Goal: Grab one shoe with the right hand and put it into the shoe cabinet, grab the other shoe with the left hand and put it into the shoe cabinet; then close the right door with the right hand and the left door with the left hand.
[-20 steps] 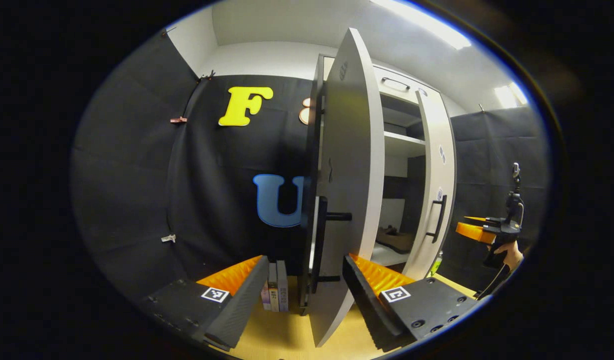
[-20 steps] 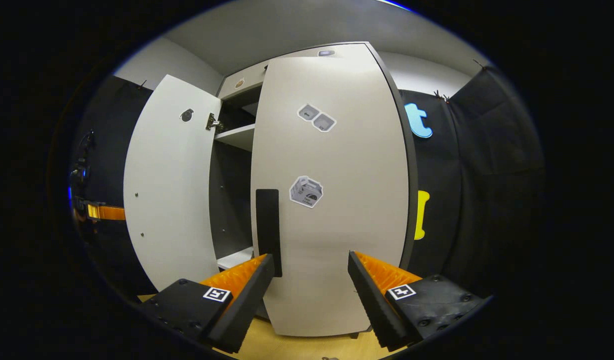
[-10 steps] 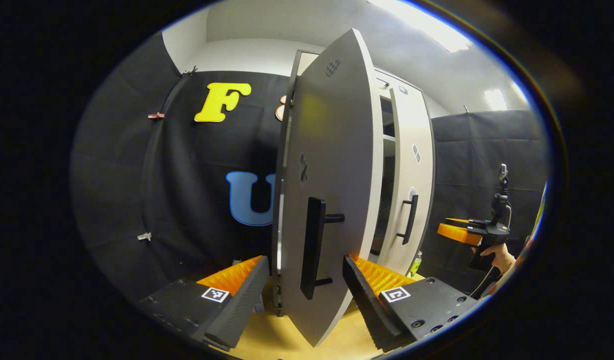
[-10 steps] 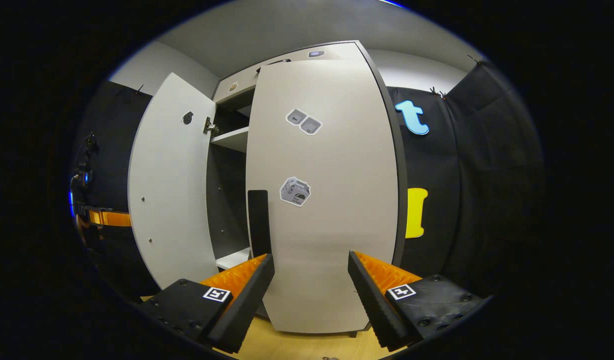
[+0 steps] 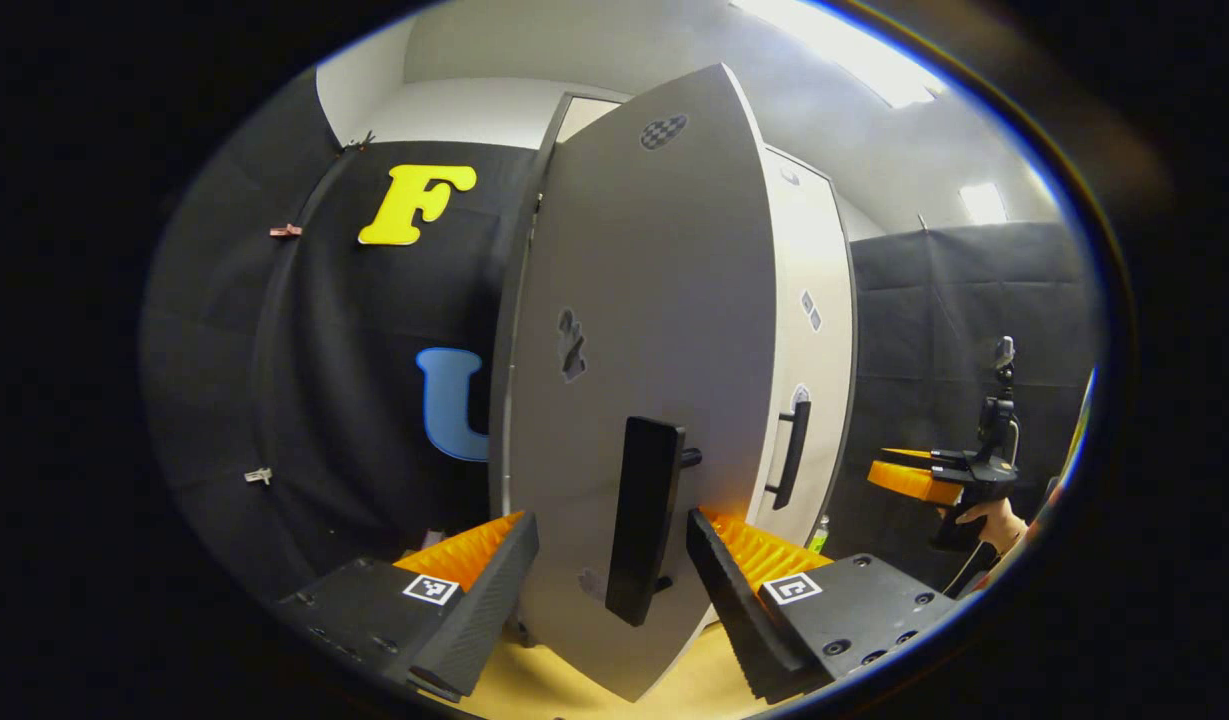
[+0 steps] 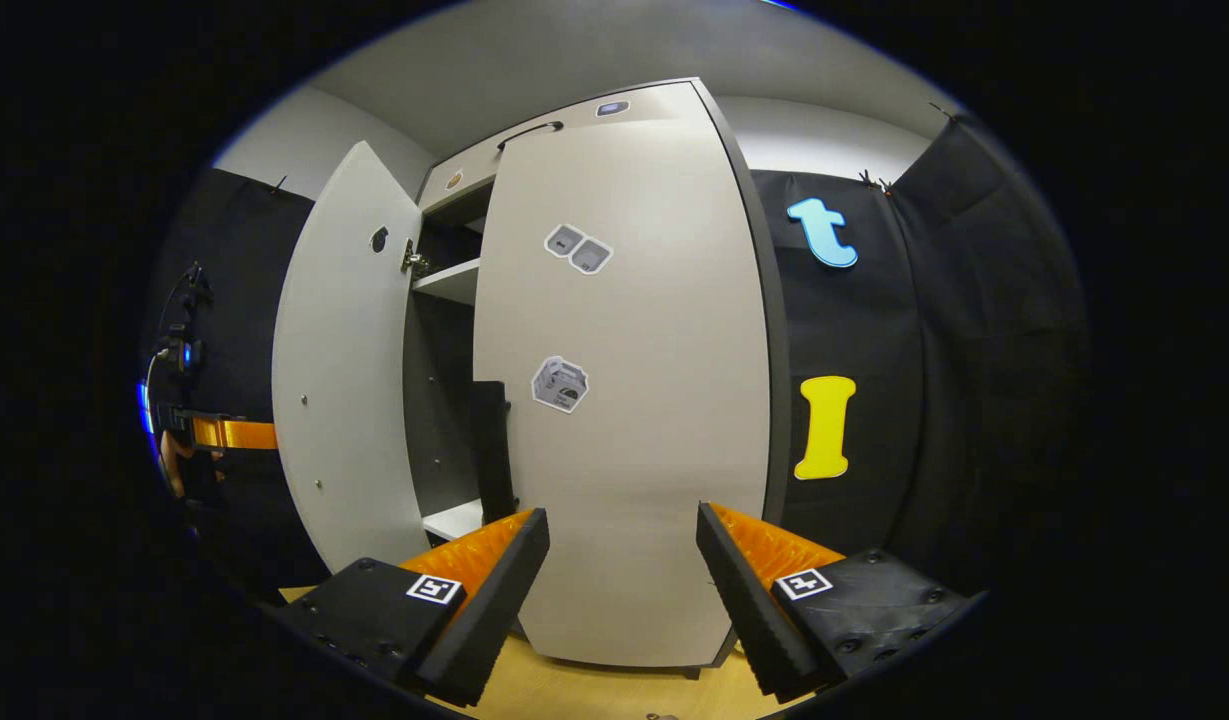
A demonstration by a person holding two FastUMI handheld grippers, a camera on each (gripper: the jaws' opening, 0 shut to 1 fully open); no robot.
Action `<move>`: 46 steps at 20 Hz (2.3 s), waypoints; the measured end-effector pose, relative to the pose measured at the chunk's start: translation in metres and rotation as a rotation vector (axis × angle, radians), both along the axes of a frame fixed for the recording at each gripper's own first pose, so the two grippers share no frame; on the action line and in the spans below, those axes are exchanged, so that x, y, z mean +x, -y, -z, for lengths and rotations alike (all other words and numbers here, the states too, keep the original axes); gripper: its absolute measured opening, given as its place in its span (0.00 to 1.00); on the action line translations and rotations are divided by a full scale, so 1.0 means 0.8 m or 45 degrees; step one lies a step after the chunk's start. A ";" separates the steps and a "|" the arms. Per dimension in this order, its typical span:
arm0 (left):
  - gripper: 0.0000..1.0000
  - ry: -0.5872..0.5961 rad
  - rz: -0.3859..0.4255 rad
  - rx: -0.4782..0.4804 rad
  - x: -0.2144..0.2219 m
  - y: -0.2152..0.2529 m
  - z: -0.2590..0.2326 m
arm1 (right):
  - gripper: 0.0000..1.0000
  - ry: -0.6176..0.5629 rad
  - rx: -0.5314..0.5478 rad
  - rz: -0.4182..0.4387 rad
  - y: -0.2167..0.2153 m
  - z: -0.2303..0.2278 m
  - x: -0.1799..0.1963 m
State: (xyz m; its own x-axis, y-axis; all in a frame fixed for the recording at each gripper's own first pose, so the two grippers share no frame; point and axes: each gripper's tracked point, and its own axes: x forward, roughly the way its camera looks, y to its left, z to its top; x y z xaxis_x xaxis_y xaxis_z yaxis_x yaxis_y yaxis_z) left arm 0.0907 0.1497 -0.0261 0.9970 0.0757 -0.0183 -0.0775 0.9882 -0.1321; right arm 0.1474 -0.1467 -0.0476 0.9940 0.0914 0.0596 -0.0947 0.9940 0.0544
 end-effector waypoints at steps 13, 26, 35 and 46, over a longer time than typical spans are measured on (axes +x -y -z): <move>0.95 -0.005 0.020 0.046 0.133 0.059 0.009 | 0.98 -0.014 0.049 0.046 0.076 0.003 -0.009; 0.95 0.000 -0.103 0.119 0.217 0.073 0.004 | 0.99 -0.038 0.058 0.004 0.084 0.005 -0.023; 0.95 0.032 -0.068 0.169 0.182 0.087 -0.003 | 0.99 -0.018 0.042 0.076 0.057 -0.011 -0.071; 0.95 0.054 0.052 0.094 0.001 0.083 -0.017 | 0.99 -0.015 -0.002 0.131 -0.068 -0.010 -0.136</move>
State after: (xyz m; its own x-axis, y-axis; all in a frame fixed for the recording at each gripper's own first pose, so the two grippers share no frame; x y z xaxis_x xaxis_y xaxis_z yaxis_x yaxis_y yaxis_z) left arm 0.0914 0.0829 -0.0124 0.9990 0.0348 0.0281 -0.0330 0.9976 -0.0608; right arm 0.0383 -0.0919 -0.0393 0.9988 -0.0110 0.0476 0.0084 0.9986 0.0531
